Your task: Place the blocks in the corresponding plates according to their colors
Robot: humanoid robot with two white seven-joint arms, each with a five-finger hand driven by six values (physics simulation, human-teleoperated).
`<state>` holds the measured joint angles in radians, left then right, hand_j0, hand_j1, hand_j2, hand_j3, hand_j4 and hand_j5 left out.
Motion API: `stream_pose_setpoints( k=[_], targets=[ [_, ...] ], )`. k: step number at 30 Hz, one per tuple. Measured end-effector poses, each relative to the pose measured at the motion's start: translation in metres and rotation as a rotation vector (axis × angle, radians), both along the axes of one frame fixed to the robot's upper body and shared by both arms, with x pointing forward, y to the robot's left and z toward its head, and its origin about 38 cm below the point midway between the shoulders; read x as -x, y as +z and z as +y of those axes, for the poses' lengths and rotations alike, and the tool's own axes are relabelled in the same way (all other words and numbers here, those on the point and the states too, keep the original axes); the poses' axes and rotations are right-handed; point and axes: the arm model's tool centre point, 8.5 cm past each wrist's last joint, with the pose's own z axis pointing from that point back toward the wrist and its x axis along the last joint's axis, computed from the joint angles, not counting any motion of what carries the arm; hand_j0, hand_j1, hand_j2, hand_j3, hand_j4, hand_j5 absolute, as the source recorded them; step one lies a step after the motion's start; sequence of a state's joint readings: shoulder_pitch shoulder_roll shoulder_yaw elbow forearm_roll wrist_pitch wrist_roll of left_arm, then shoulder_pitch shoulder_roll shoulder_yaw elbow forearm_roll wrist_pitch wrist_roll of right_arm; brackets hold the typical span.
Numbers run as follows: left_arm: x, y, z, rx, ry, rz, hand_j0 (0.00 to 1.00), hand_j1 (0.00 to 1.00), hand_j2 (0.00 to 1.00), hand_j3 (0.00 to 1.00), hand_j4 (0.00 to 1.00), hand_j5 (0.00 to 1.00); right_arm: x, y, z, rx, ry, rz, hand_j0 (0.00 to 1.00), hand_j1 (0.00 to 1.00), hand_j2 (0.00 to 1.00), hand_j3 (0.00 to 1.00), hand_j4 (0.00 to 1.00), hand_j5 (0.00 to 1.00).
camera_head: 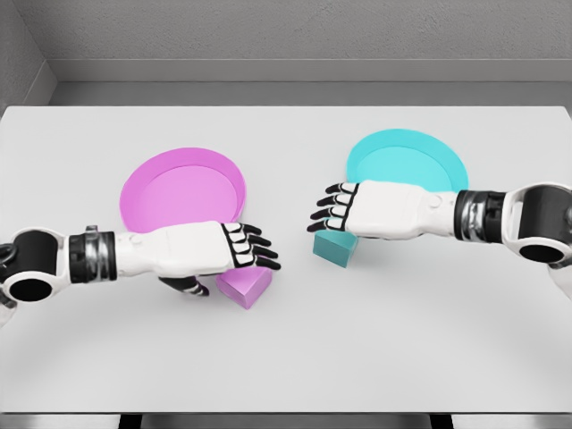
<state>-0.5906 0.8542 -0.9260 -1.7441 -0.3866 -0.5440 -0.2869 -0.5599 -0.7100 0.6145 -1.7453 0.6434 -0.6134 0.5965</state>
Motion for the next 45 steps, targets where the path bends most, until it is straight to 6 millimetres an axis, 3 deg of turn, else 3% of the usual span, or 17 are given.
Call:
stream_pose_setpoints(
  k=[18,32,45],
  targets=[
    [-0.016,-0.010,-0.012,-0.037,0.055,0.027,1.00,1.00,1.00,1.00,1.00,1.00,-0.003,-0.010,0.010,0.011,0.006,0.017,1.00,1.00,1.00,1.00,1.00,1.00],
    [-0.015,-0.022,-0.020,-0.052,0.040,0.039,1.00,1.00,1.00,1.00,1.00,1.00,-0.023,-0.018,0.013,0.019,-0.026,0.043,1.00,1.00,1.00,1.00,1.00,1.00],
    [-0.007,-0.028,-0.024,-0.053,0.000,0.051,0.60,0.60,0.60,0.60,0.60,0.60,-0.025,-0.037,0.020,0.035,-0.023,0.095,1.00,1.00,1.00,1.00,1.00,1.00]
  ],
)
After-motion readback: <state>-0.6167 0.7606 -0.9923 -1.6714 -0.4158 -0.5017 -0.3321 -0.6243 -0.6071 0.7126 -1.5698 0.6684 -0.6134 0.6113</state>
